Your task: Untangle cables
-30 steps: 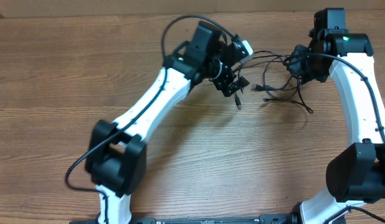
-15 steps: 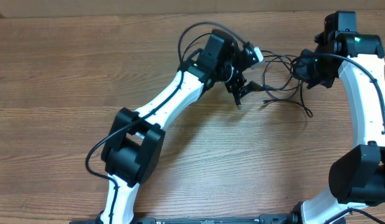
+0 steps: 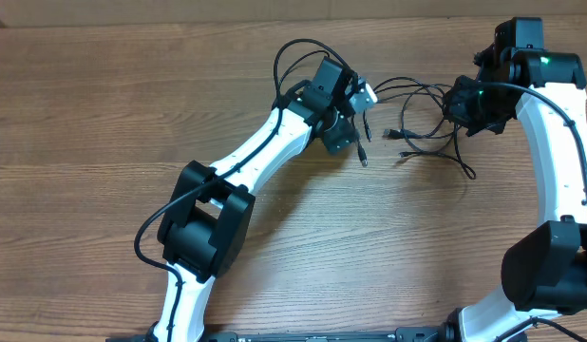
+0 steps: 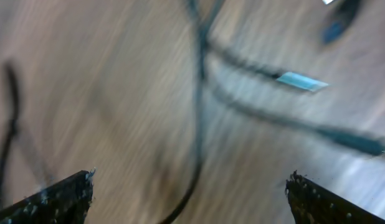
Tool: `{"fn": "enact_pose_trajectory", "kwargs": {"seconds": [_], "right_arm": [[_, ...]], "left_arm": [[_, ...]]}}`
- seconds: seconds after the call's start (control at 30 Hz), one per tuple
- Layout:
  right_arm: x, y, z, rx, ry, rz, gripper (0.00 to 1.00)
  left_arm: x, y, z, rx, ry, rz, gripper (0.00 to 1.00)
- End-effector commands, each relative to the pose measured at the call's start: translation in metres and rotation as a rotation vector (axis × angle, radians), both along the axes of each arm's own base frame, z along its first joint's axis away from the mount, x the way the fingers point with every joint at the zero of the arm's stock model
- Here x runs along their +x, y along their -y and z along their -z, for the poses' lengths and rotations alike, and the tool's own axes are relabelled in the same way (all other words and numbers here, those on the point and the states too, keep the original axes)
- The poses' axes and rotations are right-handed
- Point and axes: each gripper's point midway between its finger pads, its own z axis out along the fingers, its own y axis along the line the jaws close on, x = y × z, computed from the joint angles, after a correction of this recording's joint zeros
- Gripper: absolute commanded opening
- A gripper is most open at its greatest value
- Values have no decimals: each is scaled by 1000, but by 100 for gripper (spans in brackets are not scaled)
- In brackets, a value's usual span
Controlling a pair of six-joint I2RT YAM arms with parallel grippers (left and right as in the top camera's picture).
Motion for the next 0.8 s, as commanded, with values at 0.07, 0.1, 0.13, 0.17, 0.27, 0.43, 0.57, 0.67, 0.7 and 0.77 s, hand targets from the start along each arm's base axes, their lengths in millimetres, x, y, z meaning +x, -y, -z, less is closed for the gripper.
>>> {"fn": "enact_pose_trajectory", "kwargs": {"seconds": [0.07, 0.1, 0.13, 0.17, 0.27, 0.43, 0.57, 0.67, 0.7, 0.77], "right_arm": [[2, -4, -21, 0, 62, -22, 4], [2, -4, -21, 0, 63, -22, 4], [2, -4, -21, 0, 62, -22, 4], [2, -4, -21, -1, 62, -23, 4], [2, -4, -21, -1, 62, -23, 4], [1, -4, -20, -2, 62, -26, 4], [1, -4, -20, -2, 61, -26, 4], [1, -4, -20, -1, 61, -26, 4], [1, -4, -21, -1, 61, -26, 4], [1, -5, -21, 8, 62, -29, 4]], "left_arm": [[17, -13, -44, 68, 105, -194, 100], [17, -14, -50, 40, 92, -236, 99], [17, -13, -55, 8, 82, -280, 100], [18, -13, -60, -19, 73, -316, 100], [21, -12, -71, -81, 66, -388, 100], [22, -11, -78, -172, 45, -498, 100], [15, -21, -67, -184, -19, -596, 100], [16, -31, -60, -185, -43, -646, 100], [17, -33, -58, -190, -49, -653, 100], [19, -33, -55, -201, -62, -657, 100]]}}
